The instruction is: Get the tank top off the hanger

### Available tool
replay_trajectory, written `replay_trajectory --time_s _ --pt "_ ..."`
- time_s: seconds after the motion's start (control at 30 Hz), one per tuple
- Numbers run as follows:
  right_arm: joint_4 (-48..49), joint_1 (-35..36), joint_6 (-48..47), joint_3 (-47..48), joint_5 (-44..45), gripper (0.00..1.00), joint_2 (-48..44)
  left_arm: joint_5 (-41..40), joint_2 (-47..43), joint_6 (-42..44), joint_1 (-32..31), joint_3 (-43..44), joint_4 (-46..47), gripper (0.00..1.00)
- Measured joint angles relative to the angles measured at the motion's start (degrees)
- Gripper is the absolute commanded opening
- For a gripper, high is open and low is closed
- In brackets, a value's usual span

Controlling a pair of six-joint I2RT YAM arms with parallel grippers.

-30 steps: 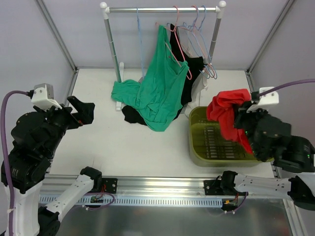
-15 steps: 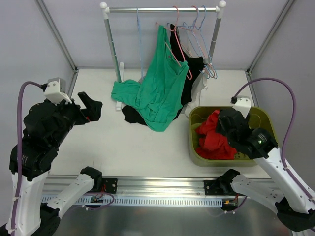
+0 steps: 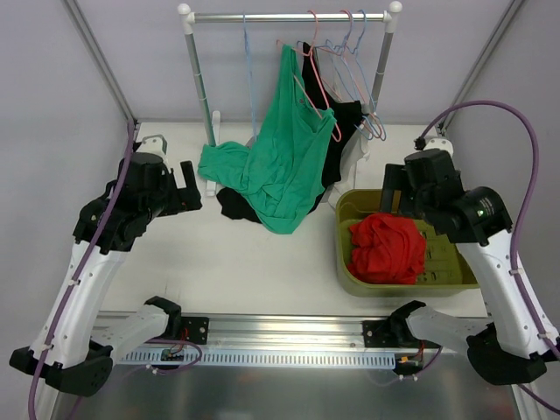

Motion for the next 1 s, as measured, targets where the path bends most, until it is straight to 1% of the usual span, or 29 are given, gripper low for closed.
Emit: replay_trajectory --time_s 0.07,0.13,0.27,0.47,0.57,0.77,1.0 --pt "-0.2 -5.2 -1.7 0.2 -4.4 1.00 0.4 -1.9 -0.5 -0.3 0.0 -0.6 -0.3 0.99" --pt "-0.8 -7.3 -2.9 0.2 -6.1 1.00 0.7 -3.8 -1.7 -0.8 0.0 -1.8 -0.2 0.99" --pt "-1.8 -7.5 -4.3 0.6 -7.3 1.00 -1.2 -5.7 -6.4 -1.4 0.1 -6.0 0.0 0.99" --pt "-4.9 -7.5 -7.3 4.5 -8.0 0.99 -9.3 -7.2 -17.8 -1.5 0.1 -14.0 0.1 0.99" --pt "-5.6 -7.5 -8.7 3.8 -7.7 1.00 -12.5 -7.8 -21.4 -1.5 0.1 -15.7 -0.2 0.98" --pt "-6.6 -7.5 -10.4 -2.1 -7.1 0.99 -14.7 -8.5 -21.3 -1.5 0.1 -16.0 -0.1 0.99" --pt "-5.4 -7.5 -11.2 -4.3 -7.2 1.00 -15.3 -9.5 -21.2 -1.4 0.1 -16.0 -0.1 0.99"
